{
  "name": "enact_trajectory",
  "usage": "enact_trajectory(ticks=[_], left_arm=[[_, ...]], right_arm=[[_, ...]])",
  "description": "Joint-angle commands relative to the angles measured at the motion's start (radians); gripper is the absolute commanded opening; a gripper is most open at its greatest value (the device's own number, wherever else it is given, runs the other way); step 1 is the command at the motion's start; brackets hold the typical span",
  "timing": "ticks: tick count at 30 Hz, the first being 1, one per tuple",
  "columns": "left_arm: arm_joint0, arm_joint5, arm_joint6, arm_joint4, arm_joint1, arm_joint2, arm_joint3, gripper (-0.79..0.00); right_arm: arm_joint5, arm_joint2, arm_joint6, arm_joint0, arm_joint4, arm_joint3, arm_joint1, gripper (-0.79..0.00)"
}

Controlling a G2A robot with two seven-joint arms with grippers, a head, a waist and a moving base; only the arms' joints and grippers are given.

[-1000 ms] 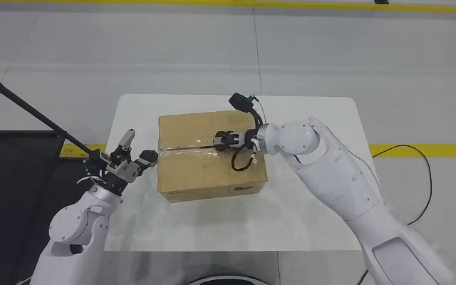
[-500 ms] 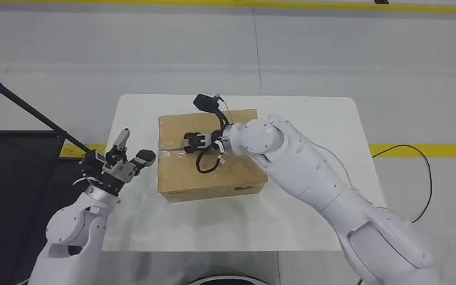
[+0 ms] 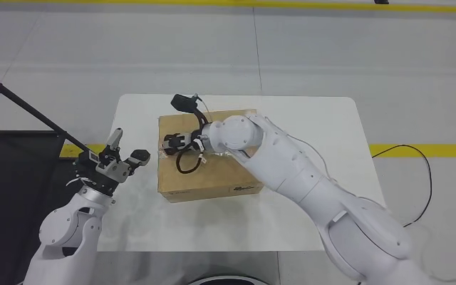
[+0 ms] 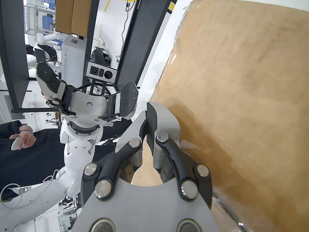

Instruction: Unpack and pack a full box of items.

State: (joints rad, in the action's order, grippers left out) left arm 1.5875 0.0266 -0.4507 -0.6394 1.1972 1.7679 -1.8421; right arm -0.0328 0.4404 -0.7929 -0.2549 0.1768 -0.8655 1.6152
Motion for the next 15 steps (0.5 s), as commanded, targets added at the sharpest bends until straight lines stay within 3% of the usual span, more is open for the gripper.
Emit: enact_trajectory(ticks=[1,8,15], left_arm=[[0.000,0.000,-0.003,-0.001,-0.001,0.004,0.001,0.000],[-0.002,0.004,-0.008,-0.008,-0.002,0.010,0.003,0.000],[-0.003,0.003,-0.015,-0.014,-0.003,0.015,0.006,0.000]], right_arm=[[-0.014,0.011,-0.034,0.008,0.013,0.021,0.005,-0.785],[0.008,0.048,-0.089,0.031,-0.045,0.017,-0.006,-0.785],[0.079,0.105,-0.164,-0.002,-0.138,-0.081,-0.057,-0.785]])
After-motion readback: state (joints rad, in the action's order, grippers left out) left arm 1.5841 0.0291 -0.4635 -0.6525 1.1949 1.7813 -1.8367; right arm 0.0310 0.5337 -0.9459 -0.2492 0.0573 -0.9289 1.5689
